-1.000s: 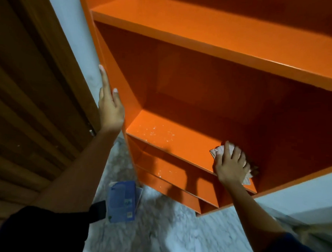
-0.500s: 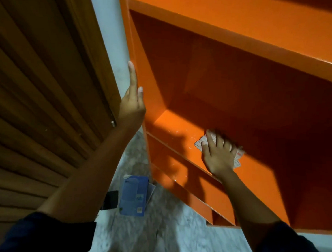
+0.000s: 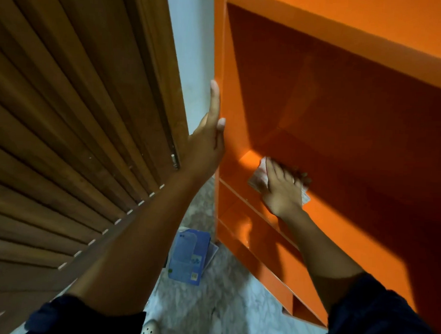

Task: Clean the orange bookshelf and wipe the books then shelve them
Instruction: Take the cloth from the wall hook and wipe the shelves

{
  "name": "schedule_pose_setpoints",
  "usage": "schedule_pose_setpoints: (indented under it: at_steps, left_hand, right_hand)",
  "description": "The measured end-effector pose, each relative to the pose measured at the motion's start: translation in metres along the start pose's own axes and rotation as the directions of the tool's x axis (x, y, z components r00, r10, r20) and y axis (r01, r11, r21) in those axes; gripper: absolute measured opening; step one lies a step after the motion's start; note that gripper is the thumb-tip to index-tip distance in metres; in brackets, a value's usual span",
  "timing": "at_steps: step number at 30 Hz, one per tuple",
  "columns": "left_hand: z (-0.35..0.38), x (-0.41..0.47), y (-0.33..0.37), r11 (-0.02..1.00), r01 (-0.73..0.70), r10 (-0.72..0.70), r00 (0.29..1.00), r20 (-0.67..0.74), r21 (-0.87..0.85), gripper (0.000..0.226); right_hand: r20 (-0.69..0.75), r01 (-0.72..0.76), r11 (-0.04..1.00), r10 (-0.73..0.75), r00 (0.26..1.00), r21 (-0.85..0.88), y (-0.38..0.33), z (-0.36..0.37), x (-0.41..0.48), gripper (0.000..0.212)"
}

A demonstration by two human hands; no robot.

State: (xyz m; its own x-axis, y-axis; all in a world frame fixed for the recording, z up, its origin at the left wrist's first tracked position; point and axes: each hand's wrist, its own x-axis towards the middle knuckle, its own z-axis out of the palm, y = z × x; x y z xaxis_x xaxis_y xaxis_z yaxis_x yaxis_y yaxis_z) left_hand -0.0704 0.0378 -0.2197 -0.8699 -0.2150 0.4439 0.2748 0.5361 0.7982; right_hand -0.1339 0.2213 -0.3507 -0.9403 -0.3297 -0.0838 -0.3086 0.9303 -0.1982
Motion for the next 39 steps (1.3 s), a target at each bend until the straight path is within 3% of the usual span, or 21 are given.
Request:
schedule_pose_setpoints:
  at_steps: [5, 10, 19, 26, 31, 36, 39]
  left_hand:
    - [-0.001, 0.004, -0.009, 0.996, -0.027, 0.023, 0.999, 0.045, 0.083, 0.057]
    - [-0.001, 0.005, -0.012, 1.000, -0.003, 0.002, 0.998, 0.066, 0.015, 0.058]
    - [-0.002, 0.007, -0.013, 0.997, -0.045, 0.042, 0.998, 0.047, 0.060, 0.057]
    - [0.002, 0.008, -0.019, 0.979, -0.080, 0.087, 0.996, -0.026, 0.186, 0.059]
    - [0.003, 0.010, -0.020, 0.972, -0.059, 0.072, 0.996, -0.050, 0.229, 0.053]
    - [0.001, 0.012, -0.030, 0.957, -0.194, 0.208, 0.977, -0.045, 0.214, 0.051]
    - [-0.003, 0.012, -0.033, 0.961, -0.200, 0.202, 0.979, 0.008, 0.191, 0.052]
  right_hand:
    - [-0.091, 0.169, 0.980, -0.159, 0.983, 0.108, -0.022, 0.008, 0.021, 0.063]
    - [-0.172, 0.261, 0.949, -0.232, 0.957, 0.174, -0.031, 0.013, 0.021, 0.066]
    - [-0.306, 0.469, 0.862, -0.402, 0.863, 0.193, -0.040, 0.028, 0.011, 0.043]
    - [-0.422, 0.515, 0.838, -0.408, 0.810, 0.178, -0.051, 0.031, -0.001, 0.040]
    - [-0.234, 0.403, 0.894, -0.356, 0.905, 0.197, -0.055, 0.031, -0.002, 0.038]
    - [-0.283, 0.408, 0.899, -0.353, 0.892, 0.162, -0.059, 0.036, -0.010, 0.034]
    - [-0.288, 0.423, 0.893, -0.370, 0.883, 0.152, -0.065, 0.032, -0.018, 0.037]
